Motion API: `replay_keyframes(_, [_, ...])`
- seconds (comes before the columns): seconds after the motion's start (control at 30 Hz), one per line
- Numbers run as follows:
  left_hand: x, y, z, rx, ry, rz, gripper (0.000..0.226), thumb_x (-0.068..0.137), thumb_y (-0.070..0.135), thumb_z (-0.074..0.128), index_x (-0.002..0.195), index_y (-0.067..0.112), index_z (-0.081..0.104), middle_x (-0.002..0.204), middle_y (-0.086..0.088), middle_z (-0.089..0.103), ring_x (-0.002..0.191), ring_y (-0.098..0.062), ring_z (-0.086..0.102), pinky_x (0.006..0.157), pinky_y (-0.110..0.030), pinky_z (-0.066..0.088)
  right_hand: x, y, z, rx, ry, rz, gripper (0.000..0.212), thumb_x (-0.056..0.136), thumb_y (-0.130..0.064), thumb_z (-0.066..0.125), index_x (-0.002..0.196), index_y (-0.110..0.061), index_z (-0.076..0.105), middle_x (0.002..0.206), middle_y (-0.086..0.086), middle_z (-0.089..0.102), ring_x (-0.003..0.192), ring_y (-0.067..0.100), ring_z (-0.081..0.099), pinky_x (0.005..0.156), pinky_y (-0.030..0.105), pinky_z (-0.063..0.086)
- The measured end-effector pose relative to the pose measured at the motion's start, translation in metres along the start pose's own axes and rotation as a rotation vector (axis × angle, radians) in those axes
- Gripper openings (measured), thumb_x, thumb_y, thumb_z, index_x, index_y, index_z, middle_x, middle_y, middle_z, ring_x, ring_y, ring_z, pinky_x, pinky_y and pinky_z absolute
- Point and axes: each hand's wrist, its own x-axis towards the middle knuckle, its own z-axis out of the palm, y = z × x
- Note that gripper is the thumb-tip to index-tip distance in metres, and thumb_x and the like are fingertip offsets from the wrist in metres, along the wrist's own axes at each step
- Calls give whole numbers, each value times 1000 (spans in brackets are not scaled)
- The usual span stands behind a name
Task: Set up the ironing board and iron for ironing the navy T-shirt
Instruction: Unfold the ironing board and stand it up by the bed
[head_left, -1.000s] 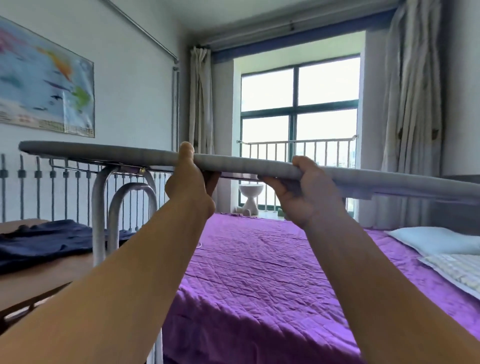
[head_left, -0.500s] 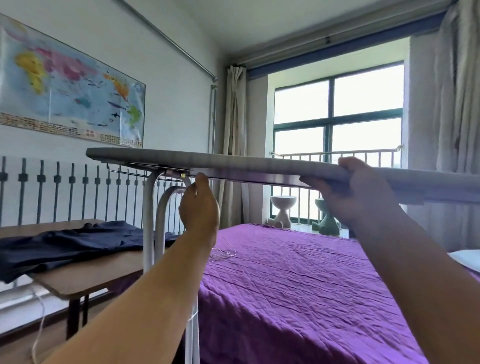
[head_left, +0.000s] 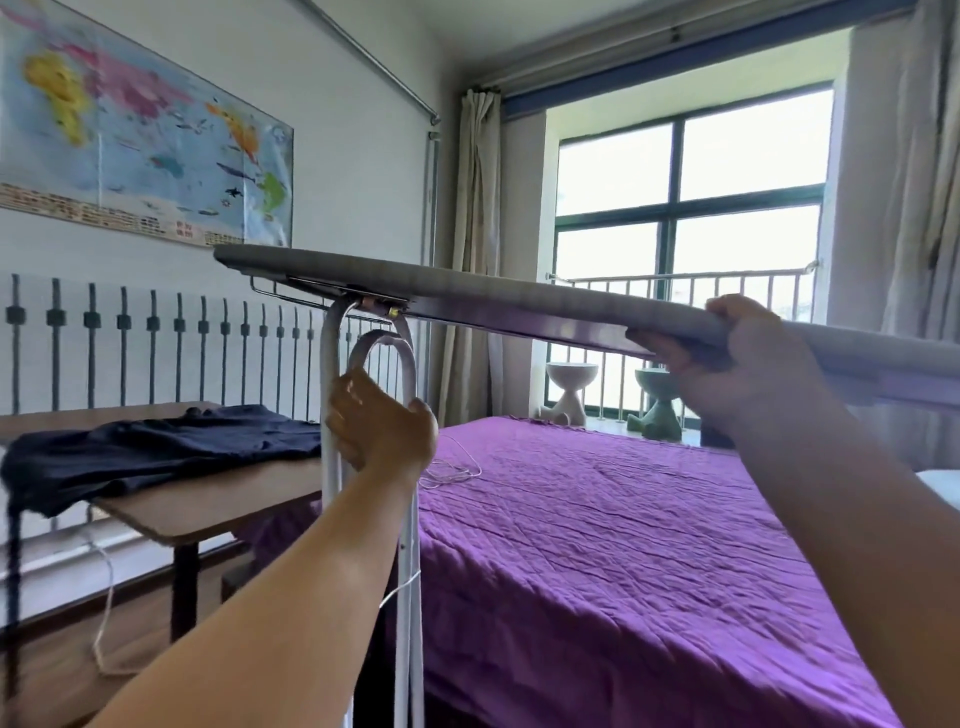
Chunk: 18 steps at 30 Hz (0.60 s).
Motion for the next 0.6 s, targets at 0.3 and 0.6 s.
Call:
replay_keyframes(0.3, [12,12,-8,126,-13,-60,48,86,13,54,130,6,39,139,-20,33,130,-36,33,104,-46,35,-6,-8,-3,-1,-53,-28,6,94,-4,48,96,1,47,139,28,43,122,44,49,88,53,53])
replay_keyframes(0.6, [-9,18,2,-138,-259,28,34,91,18,53,121,28,40,115,-14,55,93,-30,54,76,-32,47,-19,-27,-15,10,-31,-52,10,94,-6,47,84,-4,45,119,24,52,116,38,54,87,51,54])
